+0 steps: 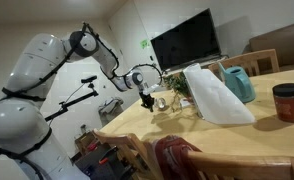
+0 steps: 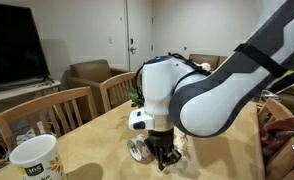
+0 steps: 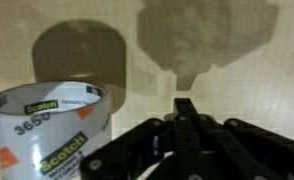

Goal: Push the tape on the table

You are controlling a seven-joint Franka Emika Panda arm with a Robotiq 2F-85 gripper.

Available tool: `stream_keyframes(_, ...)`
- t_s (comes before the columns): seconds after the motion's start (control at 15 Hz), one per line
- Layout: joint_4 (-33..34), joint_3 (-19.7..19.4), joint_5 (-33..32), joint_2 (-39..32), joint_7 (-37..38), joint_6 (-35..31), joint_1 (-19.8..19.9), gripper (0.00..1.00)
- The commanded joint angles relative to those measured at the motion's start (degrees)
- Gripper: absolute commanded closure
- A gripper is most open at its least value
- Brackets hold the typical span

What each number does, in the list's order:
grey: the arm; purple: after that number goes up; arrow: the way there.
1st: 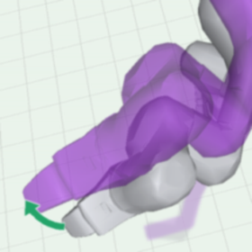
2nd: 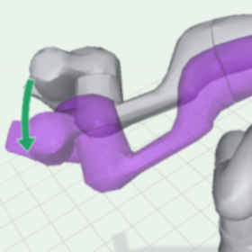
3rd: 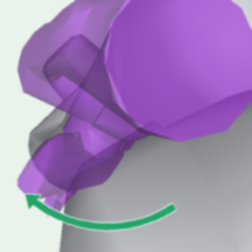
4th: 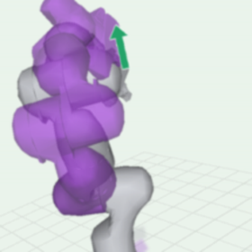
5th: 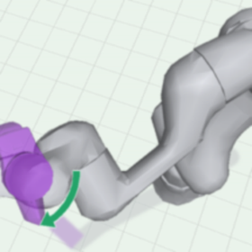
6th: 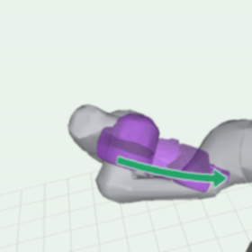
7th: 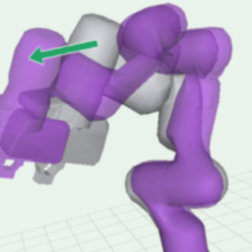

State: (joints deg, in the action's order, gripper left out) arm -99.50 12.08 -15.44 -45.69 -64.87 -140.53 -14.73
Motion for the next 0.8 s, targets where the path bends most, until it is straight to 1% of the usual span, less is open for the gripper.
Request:
stream_keyframes(0.0, 0.78, 0.63, -0.76, -0.44, 0.48, 0.35, 0.61, 0.99)
stream_keyframes(0.73, 1.68, 0.54, -0.75, -0.98, 0.48, 0.27, 0.7, 0.99)
